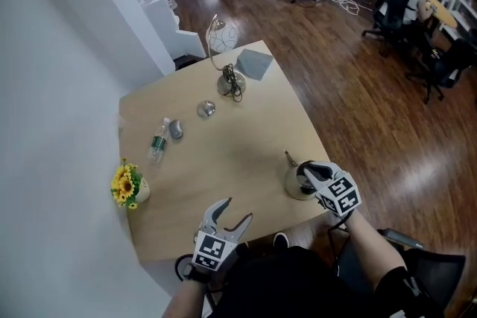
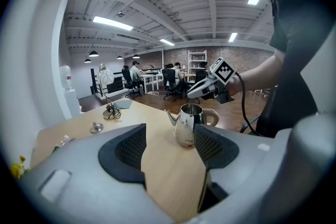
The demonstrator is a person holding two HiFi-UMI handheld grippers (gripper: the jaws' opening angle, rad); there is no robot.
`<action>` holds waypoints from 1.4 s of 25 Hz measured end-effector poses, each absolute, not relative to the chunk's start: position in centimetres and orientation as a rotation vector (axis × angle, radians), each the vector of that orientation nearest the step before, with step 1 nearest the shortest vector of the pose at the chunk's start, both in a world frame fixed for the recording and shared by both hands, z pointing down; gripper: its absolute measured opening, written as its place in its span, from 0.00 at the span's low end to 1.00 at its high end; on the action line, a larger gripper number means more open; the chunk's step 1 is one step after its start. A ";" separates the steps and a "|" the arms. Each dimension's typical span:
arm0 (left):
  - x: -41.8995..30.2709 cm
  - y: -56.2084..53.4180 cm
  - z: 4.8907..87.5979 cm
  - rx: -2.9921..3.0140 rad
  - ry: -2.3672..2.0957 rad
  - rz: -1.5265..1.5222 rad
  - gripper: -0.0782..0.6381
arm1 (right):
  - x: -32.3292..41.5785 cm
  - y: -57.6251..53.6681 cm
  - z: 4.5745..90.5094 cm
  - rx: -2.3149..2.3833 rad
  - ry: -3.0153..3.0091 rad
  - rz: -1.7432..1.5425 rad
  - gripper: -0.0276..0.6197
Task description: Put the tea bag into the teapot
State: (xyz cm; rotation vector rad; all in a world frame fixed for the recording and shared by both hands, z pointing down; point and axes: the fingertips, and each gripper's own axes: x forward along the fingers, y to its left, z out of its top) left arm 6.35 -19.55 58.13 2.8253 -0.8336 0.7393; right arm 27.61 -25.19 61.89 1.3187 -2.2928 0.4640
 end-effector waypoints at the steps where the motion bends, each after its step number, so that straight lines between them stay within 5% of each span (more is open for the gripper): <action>1: 6.1 -19.5 58.0 2.820 -0.851 0.735 0.51 | 27.0 -25.2 61.2 1.308 -2.331 0.459 0.12; 20: 0.5 -13.0 56.6 2.697 -1.080 0.688 0.51 | 14.7 -17.5 57.0 0.936 -2.599 0.386 0.05; 35: -8.1 4.0 57.6 2.698 -1.014 0.664 0.51 | 6.3 -0.5 54.7 1.013 -2.694 0.653 0.05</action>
